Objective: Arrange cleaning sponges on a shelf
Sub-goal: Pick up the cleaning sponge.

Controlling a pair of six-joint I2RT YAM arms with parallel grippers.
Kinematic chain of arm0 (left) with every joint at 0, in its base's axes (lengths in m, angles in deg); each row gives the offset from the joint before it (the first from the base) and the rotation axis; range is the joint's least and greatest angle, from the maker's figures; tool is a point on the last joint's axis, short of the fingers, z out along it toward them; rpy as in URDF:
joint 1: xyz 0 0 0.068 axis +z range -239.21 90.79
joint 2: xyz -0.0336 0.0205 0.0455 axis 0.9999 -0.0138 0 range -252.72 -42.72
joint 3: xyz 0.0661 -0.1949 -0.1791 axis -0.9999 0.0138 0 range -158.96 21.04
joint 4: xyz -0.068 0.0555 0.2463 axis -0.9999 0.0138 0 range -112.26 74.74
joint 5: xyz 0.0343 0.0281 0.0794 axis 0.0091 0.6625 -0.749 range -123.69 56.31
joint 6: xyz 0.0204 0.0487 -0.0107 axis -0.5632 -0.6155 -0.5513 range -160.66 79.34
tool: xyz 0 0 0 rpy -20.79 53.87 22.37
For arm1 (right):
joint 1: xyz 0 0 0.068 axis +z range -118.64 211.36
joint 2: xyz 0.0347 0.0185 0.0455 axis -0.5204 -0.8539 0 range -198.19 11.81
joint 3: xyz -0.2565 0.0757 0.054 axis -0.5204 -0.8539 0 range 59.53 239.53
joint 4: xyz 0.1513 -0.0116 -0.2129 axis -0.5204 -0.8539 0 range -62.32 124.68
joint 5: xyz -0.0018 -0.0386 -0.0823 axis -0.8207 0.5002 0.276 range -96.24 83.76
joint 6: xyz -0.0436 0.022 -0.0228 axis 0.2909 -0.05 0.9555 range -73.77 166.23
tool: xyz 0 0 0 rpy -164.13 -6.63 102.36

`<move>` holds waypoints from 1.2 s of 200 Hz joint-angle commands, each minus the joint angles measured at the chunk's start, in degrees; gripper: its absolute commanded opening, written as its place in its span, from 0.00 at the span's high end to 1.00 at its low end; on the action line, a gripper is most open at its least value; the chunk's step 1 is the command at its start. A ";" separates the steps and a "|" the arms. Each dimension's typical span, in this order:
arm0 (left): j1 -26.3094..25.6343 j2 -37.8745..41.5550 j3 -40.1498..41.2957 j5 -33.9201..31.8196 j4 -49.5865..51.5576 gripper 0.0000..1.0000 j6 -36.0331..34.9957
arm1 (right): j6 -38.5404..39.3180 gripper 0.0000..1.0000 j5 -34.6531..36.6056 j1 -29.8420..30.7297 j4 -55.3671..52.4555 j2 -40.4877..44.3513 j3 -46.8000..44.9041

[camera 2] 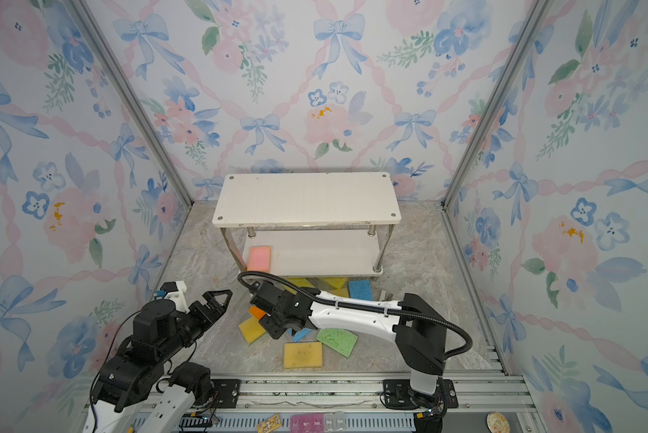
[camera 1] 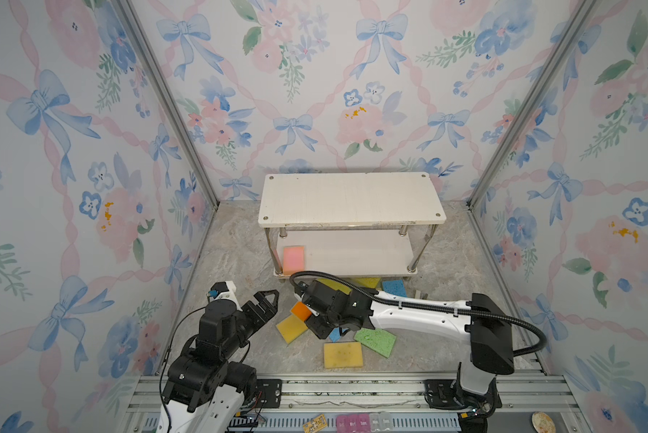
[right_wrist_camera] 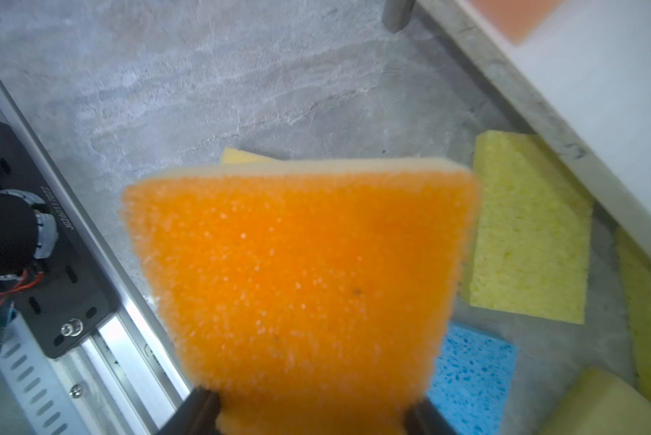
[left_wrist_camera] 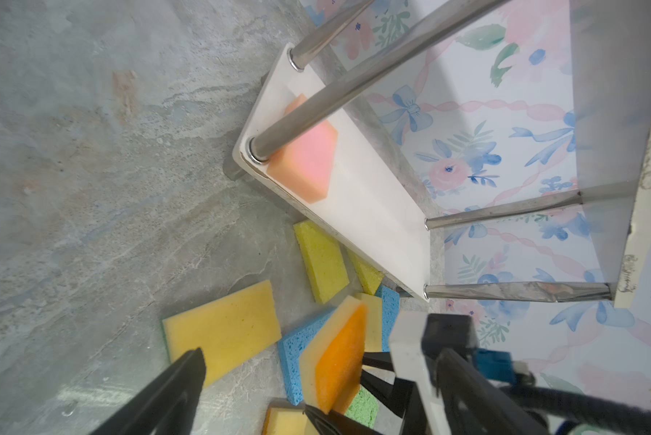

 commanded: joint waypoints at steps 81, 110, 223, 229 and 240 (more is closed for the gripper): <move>-4.90 -12.68 3.63 19.85 -30.87 0.02 1.43 | -4.80 0.43 -12.54 -11.33 -8.37 14.50 -4.51; -11.74 -17.76 1.65 16.50 -32.30 0.05 0.09 | -4.69 0.43 -13.43 -11.25 -8.81 14.16 -2.78; -19.76 -24.22 1.82 11.83 -38.84 0.35 0.73 | -4.70 0.42 -15.36 -10.90 -7.97 13.65 0.39; -19.80 -24.37 1.73 11.69 -38.79 0.36 0.70 | -4.65 0.42 -15.36 -10.94 -8.01 13.57 0.55; -19.81 -24.64 1.78 11.44 -38.79 0.41 0.70 | -4.36 0.42 -15.36 -10.91 -8.34 13.61 0.81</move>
